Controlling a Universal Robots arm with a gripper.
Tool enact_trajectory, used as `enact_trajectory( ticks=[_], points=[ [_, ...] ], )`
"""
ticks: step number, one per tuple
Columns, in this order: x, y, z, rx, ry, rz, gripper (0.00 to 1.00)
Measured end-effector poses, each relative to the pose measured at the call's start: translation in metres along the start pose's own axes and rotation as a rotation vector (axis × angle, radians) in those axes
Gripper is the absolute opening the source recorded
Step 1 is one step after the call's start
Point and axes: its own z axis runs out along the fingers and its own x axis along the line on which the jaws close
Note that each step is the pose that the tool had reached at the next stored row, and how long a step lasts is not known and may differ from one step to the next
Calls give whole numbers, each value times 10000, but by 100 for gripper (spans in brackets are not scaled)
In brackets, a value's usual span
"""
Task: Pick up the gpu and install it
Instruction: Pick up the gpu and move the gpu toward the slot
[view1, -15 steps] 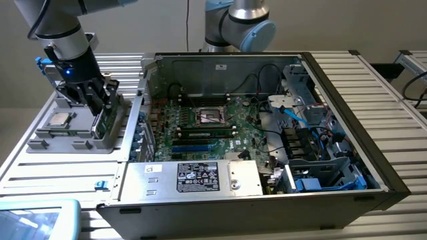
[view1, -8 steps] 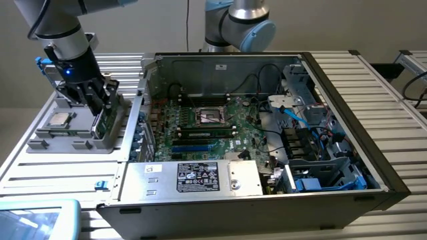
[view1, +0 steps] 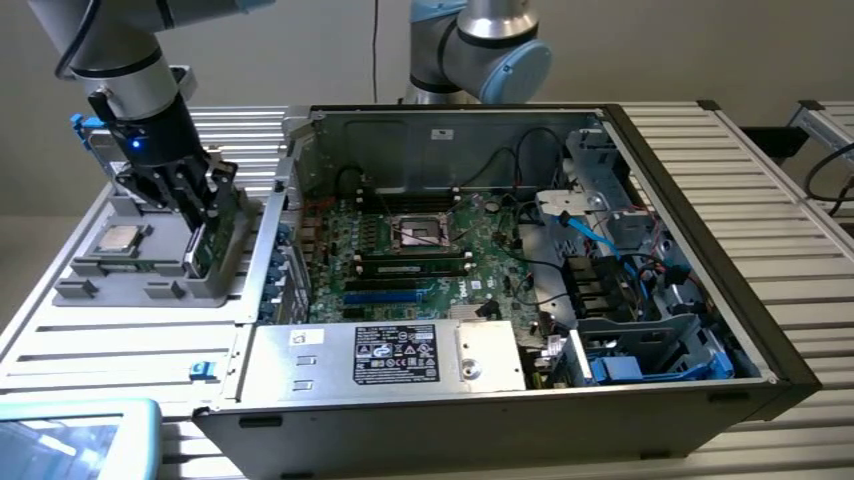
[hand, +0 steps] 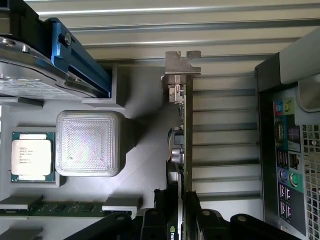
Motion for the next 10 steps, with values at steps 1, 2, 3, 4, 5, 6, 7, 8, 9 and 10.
enact_trajectory(
  ticks=[1,2,3,4,5,6,7,8,9,10],
  points=[
    [0,0,0,0,0,0,27],
    [0,0,0,0,-1,0,27],
    [0,0,0,0,0,0,27],
    [0,0,0,0,0,0,27],
    [0,0,0,0,0,0,27],
    [0,0,0,0,-1,0,27],
    [0,0,0,0,0,-1,27],
    [0,0,0,0,0,0,27],
    [0,0,0,0,0,0,27],
    [0,0,0,0,-1,0,27]
  ],
)
